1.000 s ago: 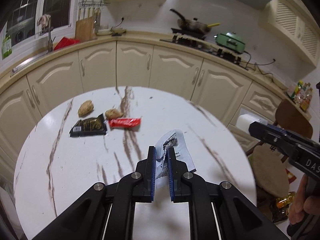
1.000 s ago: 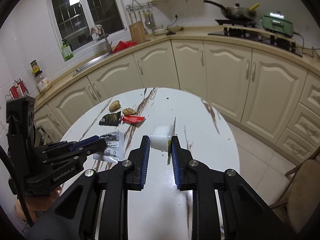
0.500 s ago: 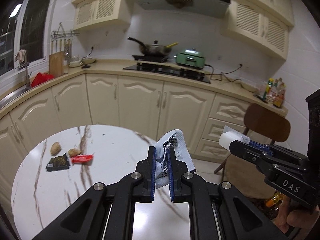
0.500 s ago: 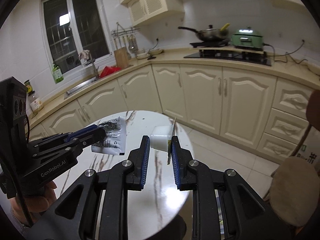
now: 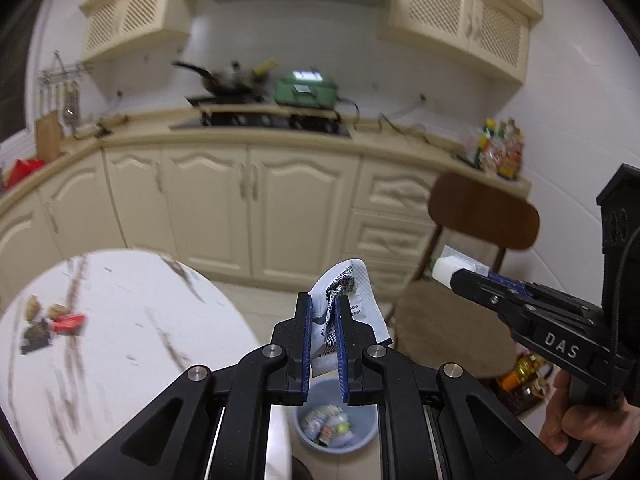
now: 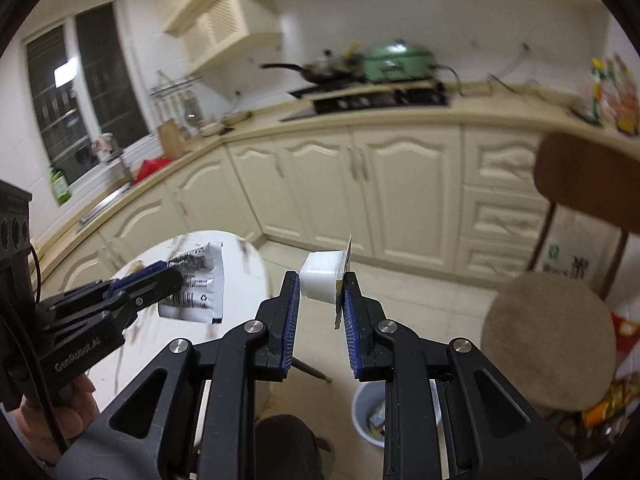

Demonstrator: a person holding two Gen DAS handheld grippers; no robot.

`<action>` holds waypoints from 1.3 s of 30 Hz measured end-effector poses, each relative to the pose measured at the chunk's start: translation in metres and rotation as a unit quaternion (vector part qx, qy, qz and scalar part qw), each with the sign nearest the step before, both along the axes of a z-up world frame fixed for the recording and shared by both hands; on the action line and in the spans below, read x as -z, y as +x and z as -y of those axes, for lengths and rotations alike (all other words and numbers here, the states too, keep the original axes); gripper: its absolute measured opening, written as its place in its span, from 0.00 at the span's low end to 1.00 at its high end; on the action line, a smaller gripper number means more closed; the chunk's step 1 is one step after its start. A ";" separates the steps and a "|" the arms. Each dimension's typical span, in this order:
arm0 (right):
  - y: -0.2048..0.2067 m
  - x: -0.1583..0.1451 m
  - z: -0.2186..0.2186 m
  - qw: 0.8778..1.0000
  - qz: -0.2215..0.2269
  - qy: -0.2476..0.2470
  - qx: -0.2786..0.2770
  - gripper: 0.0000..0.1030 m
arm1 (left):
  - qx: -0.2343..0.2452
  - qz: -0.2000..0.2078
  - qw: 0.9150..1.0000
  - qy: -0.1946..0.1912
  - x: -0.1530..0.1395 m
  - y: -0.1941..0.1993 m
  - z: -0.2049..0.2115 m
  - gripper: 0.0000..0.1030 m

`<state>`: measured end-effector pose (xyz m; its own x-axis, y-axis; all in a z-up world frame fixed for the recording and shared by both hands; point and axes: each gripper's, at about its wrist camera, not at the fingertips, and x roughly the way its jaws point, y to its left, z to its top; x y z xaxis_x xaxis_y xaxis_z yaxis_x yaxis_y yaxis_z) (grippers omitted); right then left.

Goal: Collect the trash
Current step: 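Carry the white cup and white packet to the blue bucket, then open both grippers over the blue bucket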

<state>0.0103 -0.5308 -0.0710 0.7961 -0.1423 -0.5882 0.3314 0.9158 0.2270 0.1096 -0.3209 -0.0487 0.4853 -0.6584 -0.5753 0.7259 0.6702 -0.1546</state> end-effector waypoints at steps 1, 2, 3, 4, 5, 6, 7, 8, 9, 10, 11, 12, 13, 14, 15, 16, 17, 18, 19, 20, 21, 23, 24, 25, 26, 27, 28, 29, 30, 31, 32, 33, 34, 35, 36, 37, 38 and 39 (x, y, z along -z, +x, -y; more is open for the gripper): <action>-0.002 0.008 0.010 1.000 -0.008 0.007 0.008 0.20 | 0.007 -0.010 1.000 0.009 0.008 0.002 0.010 0.07; -0.003 0.018 0.020 1.000 -0.016 0.015 0.015 0.20 | 0.015 -0.021 1.000 0.018 0.017 0.004 0.021 0.07; -0.003 0.025 0.026 0.999 -0.022 0.021 0.020 0.20 | 0.021 -0.030 0.999 0.025 0.023 0.009 0.030 0.07; -0.004 0.036 0.035 0.999 -0.031 0.031 0.026 0.20 | 0.027 -0.039 0.998 0.034 0.031 0.012 0.040 0.07; -0.005 0.046 0.043 0.998 -0.039 0.039 0.029 0.20 | 0.033 -0.049 0.997 0.045 0.042 0.014 0.052 0.07; -0.004 0.061 0.054 0.997 -0.052 0.052 0.034 0.20 | 0.038 -0.056 0.996 0.053 0.048 0.016 0.061 0.07; -0.004 0.070 0.060 0.996 -0.059 0.060 0.037 0.20 | 0.043 -0.063 0.995 0.063 0.056 0.018 0.071 0.07; -0.002 0.084 0.068 0.994 -0.071 0.071 0.041 0.20 | 0.046 -0.069 0.994 0.071 0.061 0.022 0.081 0.07; -0.002 0.095 0.075 0.993 -0.078 0.080 0.044 0.20 | 0.049 -0.077 0.993 0.081 0.066 0.027 0.092 0.07; -0.002 0.109 0.083 0.991 -0.087 0.094 0.047 0.20 | 0.052 -0.082 0.991 0.089 0.073 0.031 0.100 0.07; -0.001 0.123 0.090 0.988 -0.097 0.108 0.050 0.20 | 0.055 -0.088 0.990 0.098 0.080 0.034 0.110 0.07; 0.000 0.132 0.095 0.986 -0.103 0.116 0.052 0.20 | 0.058 -0.094 0.988 0.107 0.087 0.040 0.121 0.07; 0.001 0.145 0.101 0.984 -0.114 0.126 0.056 0.20 | 0.060 -0.099 0.987 0.115 0.092 0.043 0.129 0.07; 0.001 0.155 0.105 0.982 -0.121 0.134 0.057 0.20 | 0.062 -0.102 0.985 0.122 0.098 0.046 0.138 0.07; 0.001 0.164 0.110 0.980 -0.127 0.142 0.058 0.20 | 0.064 -0.106 0.984 0.128 0.100 0.053 0.149 0.07; 0.001 0.174 0.114 0.978 -0.133 0.151 0.060 0.20 | 0.066 -0.109 0.983 0.133 0.102 0.057 0.158 0.07; 0.001 0.183 0.118 0.976 -0.139 0.158 0.060 0.20 | 0.067 -0.112 0.982 0.138 0.104 0.060 0.165 0.07; 0.001 0.189 0.120 0.975 -0.141 0.162 0.061 0.20 | 0.069 -0.114 0.981 0.143 0.108 0.063 0.174 0.07; 0.001 0.195 0.123 0.973 -0.145 0.168 0.062 0.20 | 0.070 -0.115 0.980 0.147 0.111 0.067 0.181 0.07; 0.002 0.200 0.124 0.972 -0.148 0.172 0.062 0.20 | 0.070 -0.117 0.979 0.151 0.114 0.071 0.187 0.07; 0.002 0.206 0.127 0.971 -0.151 0.176 0.062 0.20 | 0.071 -0.118 0.978 0.154 0.119 0.073 0.194 0.07; 0.004 0.212 0.131 0.969 -0.154 0.182 0.062 0.20 | 0.071 -0.122 0.976 0.165 0.126 0.077 0.200 0.08; 0.005 0.215 0.133 0.968 -0.155 0.185 0.062 0.20 | 0.071 -0.122 0.975 0.171 0.130 0.076 0.202 0.10; 0.006 0.217 0.134 0.968 -0.157 0.187 0.061 0.20 | 0.071 -0.122 0.974 0.177 0.133 0.075 0.205 0.10; 0.009 0.220 0.136 0.967 -0.160 0.189 0.061 0.20 | 0.072 -0.124 0.973 0.183 0.135 0.076 0.210 0.11; 0.010 0.222 0.137 0.966 -0.161 0.191 0.063 0.22 | 0.071 -0.125 0.971 0.190 0.138 0.075 0.214 0.12; 0.010 0.225 0.139 0.965 -0.163 0.194 0.064 0.22 | 0.070 -0.126 0.970 0.196 0.141 0.076 0.220 0.17; 0.011 0.227 0.140 0.964 -0.165 0.197 0.065 0.22 | 0.069 -0.128 0.969 0.201 0.143 0.077 0.224 0.22; 0.012 0.230 0.141 0.963 -0.166 0.200 0.065 0.22 | 0.068 -0.129 0.968 0.205 0.145 0.076 0.225 0.37; 0.012 0.232 0.142 0.963 -0.166 0.204 0.065 0.24 | 0.066 -0.127 0.968 0.208 0.146 0.077 0.228 0.50; 0.013 0.232 0.142 0.962 -0.167 0.206 0.066 0.27 | 0.063 -0.124 0.968 0.209 0.148 0.077 0.231 0.55; 0.013 0.234 0.143 0.961 -0.169 0.206 0.068 0.37 | 0.059 -0.120 0.969 0.209 0.149 0.078 0.234 0.59; 0.013 0.235 0.144 0.961 -0.169 0.208 0.070 0.51 | 0.055 -0.117 0.969 0.210 0.148 0.078 0.236 0.59; 0.012 0.236 0.145 0.960 -0.168 0.211 0.074 0.62 | 0.053 -0.116 0.969 0.211 0.149 0.077 0.236 0.59; 0.010 0.238 0.147 0.959 -0.166 0.215 0.080 0.83 | 0.050 -0.114 0.970 0.210 0.150 0.076 0.237 0.61; 0.008 0.240 0.149 0.958 -0.162 0.220 0.091 0.96 | 0.045 -0.110 0.970 0.210 0.148 0.076 0.238 0.63; 0.006 0.239 0.152 0.957 -0.160 0.221 0.098 1.00 | 0.041 -0.106 0.971 0.210 0.147 0.074 0.233 0.64; 0.004 0.240 0.154 0.956 -0.159 0.221 0.107 1.00 | 0.037 -0.102 0.972 0.207 0.145 0.073 0.231 0.65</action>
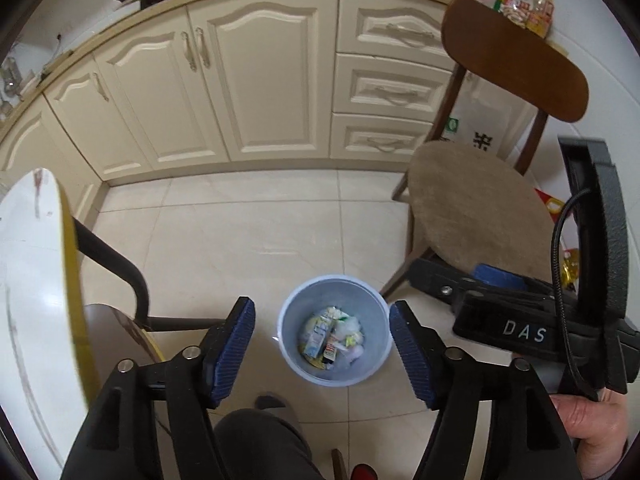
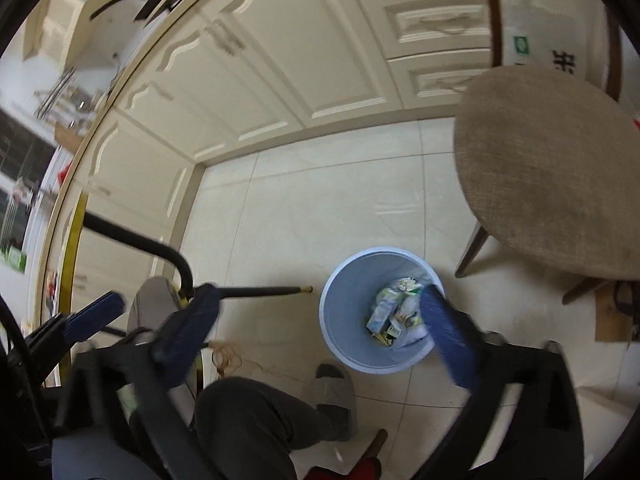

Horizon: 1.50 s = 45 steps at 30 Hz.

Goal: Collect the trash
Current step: 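Open both grippers over the blue bucket, then move both tools back over the table toward the remaining items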

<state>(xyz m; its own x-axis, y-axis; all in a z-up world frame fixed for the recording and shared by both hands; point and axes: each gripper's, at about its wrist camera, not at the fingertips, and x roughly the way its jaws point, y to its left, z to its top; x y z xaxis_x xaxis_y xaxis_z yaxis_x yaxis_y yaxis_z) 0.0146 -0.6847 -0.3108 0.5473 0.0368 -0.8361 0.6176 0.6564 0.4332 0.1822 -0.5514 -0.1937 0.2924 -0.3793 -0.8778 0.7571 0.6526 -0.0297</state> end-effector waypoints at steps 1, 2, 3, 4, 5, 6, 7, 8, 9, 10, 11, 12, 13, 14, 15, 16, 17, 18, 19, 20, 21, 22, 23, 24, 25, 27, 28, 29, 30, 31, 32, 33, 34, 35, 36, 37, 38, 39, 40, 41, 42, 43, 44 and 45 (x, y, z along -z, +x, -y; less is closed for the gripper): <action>-0.002 0.000 0.001 1.000 -0.007 -0.002 0.009 1.00 | -0.004 0.004 1.000 -0.003 -0.002 -0.001 -0.001 0.66; -0.002 0.001 0.003 1.000 -0.016 -0.004 0.014 1.00 | -0.008 0.009 1.000 -0.004 -0.004 -0.003 -0.006 0.67; -0.004 0.001 0.004 0.999 -0.025 -0.007 0.020 1.00 | -0.017 0.020 1.000 -0.003 -0.007 -0.006 -0.010 0.69; -0.005 0.000 0.005 0.999 -0.033 -0.010 0.026 1.00 | -0.024 0.031 0.999 -0.002 -0.010 -0.008 -0.011 0.74; -0.006 -0.002 0.006 0.999 -0.038 -0.012 0.030 1.00 | -0.030 0.040 0.999 -0.002 -0.012 -0.011 -0.012 0.77; -0.006 -0.004 0.005 0.999 -0.041 -0.014 0.033 1.00 | -0.034 0.048 0.998 0.000 -0.014 -0.016 -0.014 0.83; -0.006 -0.006 0.006 0.998 -0.042 -0.015 0.034 1.00 | -0.036 0.058 0.998 0.007 -0.016 -0.019 -0.014 0.89; -0.007 -0.010 0.005 0.998 -0.042 -0.016 0.035 1.00 | -0.035 0.066 0.997 0.015 -0.017 -0.024 -0.014 0.93; -0.007 -0.014 0.004 0.998 -0.040 -0.019 0.035 1.00 | -0.034 0.071 0.997 0.019 -0.018 -0.029 -0.013 0.99; -0.007 -0.019 0.001 0.998 -0.037 -0.022 0.035 1.00 | -0.034 0.073 0.996 0.022 -0.019 -0.033 -0.014 0.99; -0.007 -0.024 -0.001 0.999 -0.034 -0.024 0.034 1.00 | -0.033 0.070 0.997 0.021 -0.021 -0.036 -0.014 0.99; -0.006 -0.029 -0.003 0.999 -0.030 -0.027 0.033 1.00 | -0.030 0.063 0.997 0.016 -0.023 -0.037 -0.016 0.99; -0.005 -0.035 -0.007 0.999 -0.025 -0.030 0.031 1.00 | -0.029 0.056 0.998 0.011 -0.025 -0.038 -0.017 0.99; -0.004 -0.040 -0.008 0.999 -0.022 -0.033 0.028 1.00 | -0.031 0.054 0.998 0.004 -0.028 -0.042 -0.020 0.99; -0.003 -0.047 -0.012 0.999 -0.017 -0.037 0.026 1.00 | -0.033 0.056 0.998 -0.001 -0.032 -0.042 -0.023 0.99; -0.002 -0.054 -0.017 0.999 -0.012 -0.041 0.024 1.00 | -0.035 0.057 0.998 -0.007 -0.036 -0.044 -0.028 0.99; -0.001 -0.060 -0.020 0.999 -0.008 -0.045 0.023 1.00 | -0.039 0.059 0.997 -0.015 -0.040 -0.046 -0.033 0.99; 0.000 -0.067 -0.024 0.999 -0.003 -0.049 0.021 1.00 | -0.042 0.062 0.997 -0.021 -0.044 -0.048 -0.038 0.99; 0.000 -0.075 -0.028 0.998 0.003 -0.054 0.019 1.00 | -0.044 0.064 0.997 -0.026 -0.047 -0.048 -0.043 0.99; 0.001 -0.082 -0.032 0.998 0.008 -0.060 0.017 1.00 | -0.046 0.068 0.996 -0.031 -0.050 -0.050 -0.049 0.99; 0.001 -0.087 -0.035 0.998 0.011 -0.063 0.016 1.00 | -0.049 0.072 0.996 -0.036 -0.055 -0.052 -0.060 0.99; 0.002 -0.097 -0.041 0.997 0.018 -0.068 0.013 1.00 | -0.052 0.075 0.995 -0.041 -0.060 -0.052 -0.071 0.99; 0.003 -0.101 -0.044 0.997 0.021 -0.071 0.012 1.00 | -0.056 0.079 0.994 -0.045 -0.064 -0.054 -0.080 0.99; 0.004 -0.109 -0.050 0.997 0.027 -0.075 0.009 1.00 | -0.061 0.082 0.993 -0.053 -0.068 -0.056 -0.090 0.99; 0.006 -0.117 -0.056 0.996 0.033 -0.080 0.006 1.00 | -0.067 0.086 0.992 -0.061 -0.072 -0.058 -0.100 0.99; 0.010 -0.130 -0.069 0.995 0.043 -0.088 -0.003 1.00 | -0.080 0.093 0.990 -0.074 -0.084 -0.062 -0.130 0.99; 0.014 -0.140 -0.078 0.994 0.051 -0.094 -0.010 1.00 | -0.086 0.095 0.988 -0.081 -0.089 -0.065 -0.145 0.99; 0.016 -0.145 -0.084 0.994 0.055 -0.097 -0.015 1.00 | -0.093 0.099 0.987 -0.088 -0.093 -0.067 -0.158 0.99; 0.019 -0.152 -0.092 0.993 0.060 -0.101 -0.021 1.00 | -0.099 0.105 0.985 -0.094 -0.101 -0.071 -0.178 0.99; 0.023 -0.161 -0.102 0.992 0.068 -0.106 -0.028 1.00 | -0.105 0.110 0.983 -0.100 -0.105 -0.074 -0.190 0.99; 0.025 -0.167 -0.111 0.991 0.074 -0.110 -0.035 1.00 | -0.112 0.118 0.981 -0.106 -0.111 -0.078 -0.207 0.99; 0.031 -0.176 -0.123 0.989 0.083 -0.115 -0.045 1.00 | -0.119 0.126 0.979 -0.110 -0.115 -0.082 -0.221 0.99; 0.032 -0.181 -0.131 0.988 0.088 -0.118 -0.052 1.00 | -0.127 0.134 0.976 -0.117 -0.121 -0.086 -0.239 0.99; 0.036 -0.187 -0.141 0.986 0.094 -0.122 -0.059 1.00 | -0.134 0.141 0.973 -0.123 -0.125 -0.092 -0.254 0.99; 0.040 -0.194 -0.152 0.985 0.100 -0.126 -0.068 1.00 | -0.143 0.149 0.970 -0.129 -0.130 -0.096 -0.270 0.99; 0.046 -0.202 -0.166 0.982 0.109 -0.131 -0.081 1.00 | -0.150 0.158 0.967 -0.136 -0.133 -0.104 -0.284 0.99; 0.050 -0.208 -0.177 0.980 0.115 -0.135 -0.089 1.00 | -0.160 0.171 0.962 -0.143 -0.137 -0.109 -0.303 0.99; 0.053 -0.212 -0.186 0.979 0.120 -0.137 -0.095 1.00 | -0.166 0.182 0.958 -0.150 -0.141 -0.115 -0.319 0.99; 0.058 -0.218 -0.199 0.976 0.127 -0.141 -0.106 1.00 | -0.170 0.197 0.952 -0.163 -0.144 -0.122 -0.337 0.99; 0.061 -0.223 -0.209 0.974 0.132 -0.144 -0.114 1.00 | -0.174 0.216 0.945 -0.173 -0.147 -0.131 -0.355 0.99; 0.066 -0.227 -0.221 0.972 0.137 -0.147 -0.123 1.00 | -0.178 0.235 0.939 -0.178 -0.146 -0.139 -0.366 0.99; 0.070 -0.232 -0.233 0.969 0.143 -0.150 -0.133 1.00 | -0.182 0.255 0.932 -0.182 -0.147 -0.146 -0.381 0.99; 0.074 -0.236 -0.244 0.967 0.148 -0.153 -0.142 1.00 | -0.186 0.267 0.928 -0.183 -0.147 -0.152 -0.393 0.99; 0.080 -0.240 -0.257 0.964 0.155 -0.155 -0.154 1.00 | -0.192 0.272 0.925 -0.183 -0.145 -0.156 -0.406 0.99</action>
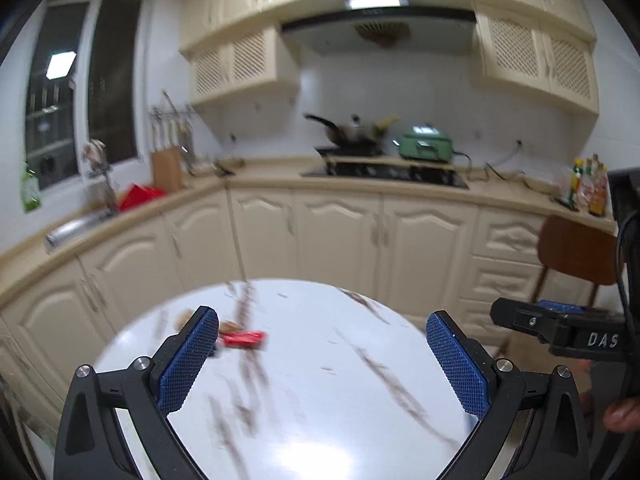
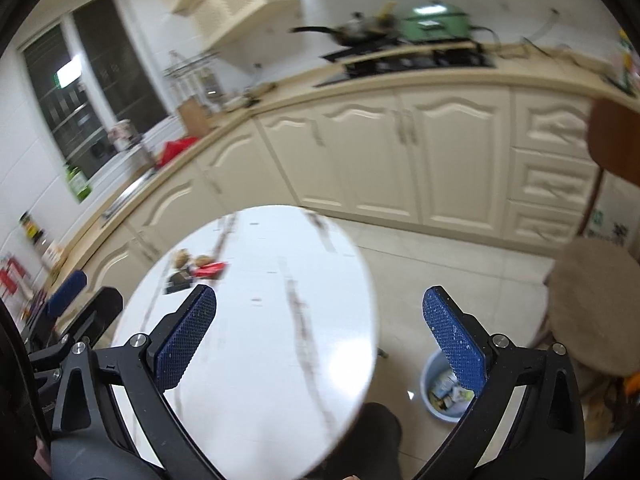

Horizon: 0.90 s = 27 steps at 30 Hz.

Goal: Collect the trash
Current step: 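Move both tools back over the table toward the remaining items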

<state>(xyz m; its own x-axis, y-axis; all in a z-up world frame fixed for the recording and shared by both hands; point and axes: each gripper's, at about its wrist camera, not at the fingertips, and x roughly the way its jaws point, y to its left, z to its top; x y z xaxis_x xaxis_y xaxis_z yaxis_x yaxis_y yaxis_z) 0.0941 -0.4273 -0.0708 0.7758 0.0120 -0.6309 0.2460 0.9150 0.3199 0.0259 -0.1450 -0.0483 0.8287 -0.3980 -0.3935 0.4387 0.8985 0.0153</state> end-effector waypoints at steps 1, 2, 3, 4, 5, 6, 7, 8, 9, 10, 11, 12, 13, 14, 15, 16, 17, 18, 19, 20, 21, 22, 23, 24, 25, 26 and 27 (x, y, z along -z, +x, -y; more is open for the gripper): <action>0.003 -0.002 -0.010 1.000 0.003 -0.002 -0.007 1.00 | -0.008 -0.004 1.000 -0.004 0.001 -0.003 -0.016 0.99; 0.007 -0.004 -0.020 1.000 0.006 -0.003 -0.016 1.00 | -0.016 -0.008 1.000 -0.011 0.002 -0.006 -0.031 0.99; 0.012 -0.006 -0.034 1.000 0.008 -0.006 -0.028 1.00 | -0.027 -0.011 0.999 -0.015 0.003 -0.009 -0.042 0.99; 0.015 -0.007 -0.042 0.999 0.008 -0.008 -0.035 1.00 | -0.039 -0.012 0.999 -0.017 0.004 -0.012 -0.056 0.99; 0.019 -0.008 -0.052 0.999 0.008 -0.012 -0.043 1.00 | -0.052 -0.014 0.998 -0.020 0.006 -0.014 -0.071 0.99; 0.023 -0.008 -0.062 0.999 0.007 -0.017 -0.052 1.00 | -0.062 -0.015 0.998 -0.023 0.007 -0.016 -0.080 0.99; 0.029 -0.010 -0.076 0.998 0.007 -0.026 -0.063 1.00 | -0.074 -0.017 0.997 -0.026 0.008 -0.018 -0.094 0.99; 0.031 -0.010 -0.082 0.997 0.007 -0.030 -0.069 1.00 | -0.087 -0.019 0.996 -0.029 0.009 -0.021 -0.106 0.99; 0.036 -0.010 -0.090 0.996 0.007 -0.036 -0.078 1.00 | -0.095 -0.020 0.995 -0.030 0.007 -0.025 -0.112 0.99; 0.041 -0.011 -0.100 0.995 0.008 -0.041 -0.087 1.00 | -0.103 -0.024 0.994 -0.031 0.005 -0.025 -0.114 0.99; 0.044 -0.012 -0.108 0.994 0.009 -0.045 -0.094 1.00 | -0.110 -0.028 0.993 -0.032 0.004 -0.023 -0.118 0.99; 0.049 -0.012 -0.117 0.993 0.009 -0.050 -0.103 1.00 | -0.118 -0.032 0.992 -0.033 0.003 -0.023 -0.124 0.99; 0.055 -0.011 -0.124 0.993 0.009 -0.053 -0.109 1.00 | -0.125 -0.037 0.991 -0.033 0.003 -0.022 -0.129 0.99; 0.057 -0.011 -0.128 0.992 0.008 -0.055 -0.114 1.00 | -0.131 -0.038 0.990 -0.032 0.001 -0.020 -0.130 0.99; 0.062 -0.010 -0.134 0.991 0.007 -0.058 -0.119 1.00 | -0.139 -0.041 0.989 -0.031 0.001 -0.019 -0.134 0.99; 0.068 -0.008 -0.140 0.990 0.005 -0.062 -0.126 1.00 | -0.145 -0.044 0.988 -0.030 0.003 -0.018 -0.139 0.99; 0.074 -0.007 -0.145 0.989 0.003 -0.064 -0.131 1.00 | -0.150 -0.048 0.987 -0.028 0.004 -0.015 -0.142 0.99; 0.082 -0.003 -0.151 0.988 -0.001 -0.069 -0.137 1.00 | -0.153 -0.052 0.986 -0.026 0.002 -0.006 -0.141 0.99; 0.087 -0.001 -0.155 0.987 -0.004 -0.073 -0.141 1.00 | -0.156 -0.057 0.986 -0.025 0.003 0.001 -0.140 0.99; 0.093 0.002 -0.158 0.986 -0.007 -0.080 -0.145 1.00 | -0.156 -0.064 0.985 -0.024 0.004 0.007 -0.139 0.99; 0.100 0.006 -0.162 0.985 -0.012 -0.087 -0.148 1.00 | -0.154 -0.070 0.985 -0.023 0.003 0.020 -0.136 0.99; 0.109 0.012 -0.166 0.983 -0.020 -0.095 -0.153 1.00 | -0.154 -0.078 0.985 -0.019 0.005 0.030 -0.136 0.99; 0.118 0.017 -0.169 0.982 -0.029 -0.100 -0.159 1.00 | -0.156 -0.085 0.984 -0.014 0.007 0.039 -0.134 0.99; 0.128 0.026 -0.172 0.980 -0.042 -0.104 -0.167 1.00 | -0.157 -0.092 0.983 -0.010 0.006 0.059 -0.131 0.99; 0.137 0.033 -0.174 0.978 -0.052 -0.105 -0.173 1.00 | -0.158 -0.099 0.982 -0.006 0.008 0.070 -0.129 0.99; 0.146 0.039 -0.175 0.976 -0.060 -0.107 -0.178 1.00 | -0.158 -0.107 0.982 -0.004 0.010 0.081 -0.126 0.99; 0.151 0.044 -0.177 0.975 -0.065 -0.110 -0.180 1.00 | -0.157 -0.117 0.981 -0.002 0.011 0.103 -0.122 0.99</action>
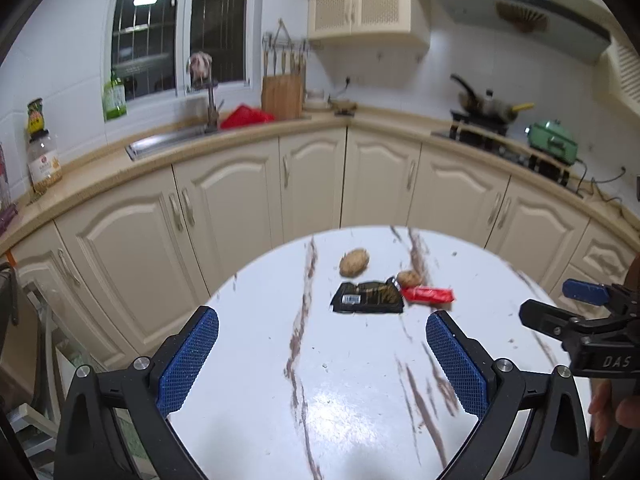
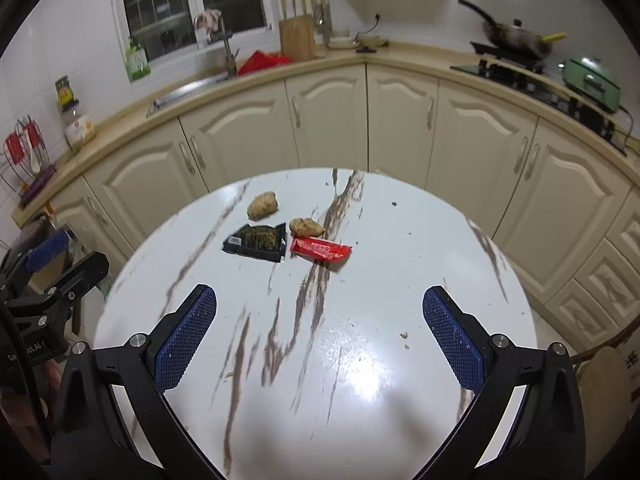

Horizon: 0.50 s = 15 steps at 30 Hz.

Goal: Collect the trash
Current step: 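Move both tools back over the table toward the remaining items, then grasp the black snack packet with the left gripper while the right grasps the red wrapper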

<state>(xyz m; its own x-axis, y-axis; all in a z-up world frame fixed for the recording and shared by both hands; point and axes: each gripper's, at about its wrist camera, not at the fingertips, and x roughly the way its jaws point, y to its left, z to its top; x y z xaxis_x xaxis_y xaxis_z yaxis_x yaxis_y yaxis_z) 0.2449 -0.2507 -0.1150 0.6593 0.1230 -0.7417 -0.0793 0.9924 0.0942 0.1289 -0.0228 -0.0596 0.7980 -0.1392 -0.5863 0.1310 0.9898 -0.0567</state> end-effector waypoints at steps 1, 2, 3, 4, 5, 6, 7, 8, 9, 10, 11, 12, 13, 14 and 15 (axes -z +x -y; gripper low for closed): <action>0.009 0.008 0.001 1.000 -0.008 -0.003 -0.003 1.00 | 0.001 -0.009 1.000 0.000 0.003 0.010 0.003 0.99; 0.016 0.014 0.001 1.000 -0.015 -0.006 -0.007 1.00 | 0.004 -0.019 1.000 0.000 0.007 0.022 0.006 0.99; 0.023 0.021 0.000 1.000 -0.021 -0.009 -0.010 1.00 | 0.008 -0.028 1.000 0.000 0.008 0.040 0.007 0.99; 0.032 0.028 0.000 0.999 -0.029 -0.015 -0.013 1.00 | 0.011 -0.035 0.999 0.001 0.011 0.053 0.009 0.99; 0.041 0.036 0.000 0.999 -0.036 -0.022 -0.018 1.00 | 0.014 -0.044 0.999 0.005 0.015 0.064 0.014 0.99; 0.049 0.044 0.000 0.998 -0.043 -0.028 -0.023 1.00 | 0.017 -0.050 0.999 0.008 0.019 0.076 0.017 0.99; 0.057 0.051 0.000 0.998 -0.048 -0.035 -0.028 1.00 | 0.020 -0.056 0.998 0.012 0.023 0.084 0.019 0.99; 0.064 0.057 0.000 0.997 -0.054 -0.041 -0.033 0.99 | 0.023 -0.062 0.998 0.017 0.026 0.095 0.024 0.99; 0.071 0.065 -0.002 0.996 -0.059 -0.045 -0.039 0.96 | 0.024 -0.067 0.997 0.022 0.029 0.108 0.028 0.99; 0.078 0.071 -0.001 0.996 -0.064 -0.046 -0.044 0.92 | 0.026 -0.071 0.997 0.025 0.032 0.120 0.031 0.99; 0.084 0.077 -0.001 0.995 -0.070 -0.048 -0.048 0.90 | 0.028 -0.076 0.996 0.029 0.034 0.131 0.035 0.99; 0.090 0.081 -0.002 0.995 -0.073 -0.050 -0.050 0.87 | 0.029 -0.080 0.996 0.032 0.039 0.140 0.037 0.99; 0.098 0.086 -0.002 0.994 -0.077 -0.054 -0.055 0.85 | 0.030 -0.084 0.995 0.034 0.042 0.151 0.040 0.99; 0.104 0.090 -0.003 0.993 -0.080 -0.055 -0.060 0.84 | 0.031 -0.088 0.995 0.035 0.044 0.161 0.042 0.99; 0.109 0.094 -0.004 0.993 -0.081 -0.057 -0.066 0.84 | 0.032 -0.091 0.995 0.035 0.048 0.169 0.044 0.99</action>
<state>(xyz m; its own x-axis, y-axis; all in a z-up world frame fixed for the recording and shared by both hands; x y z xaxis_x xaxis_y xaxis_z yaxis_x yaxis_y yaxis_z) 0.3538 -0.2465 -0.2086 0.5134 0.1096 -0.8511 -0.2027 0.9792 0.0038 0.2983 -0.0670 -0.1075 0.6681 -0.1403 -0.7308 0.1873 0.9822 -0.0173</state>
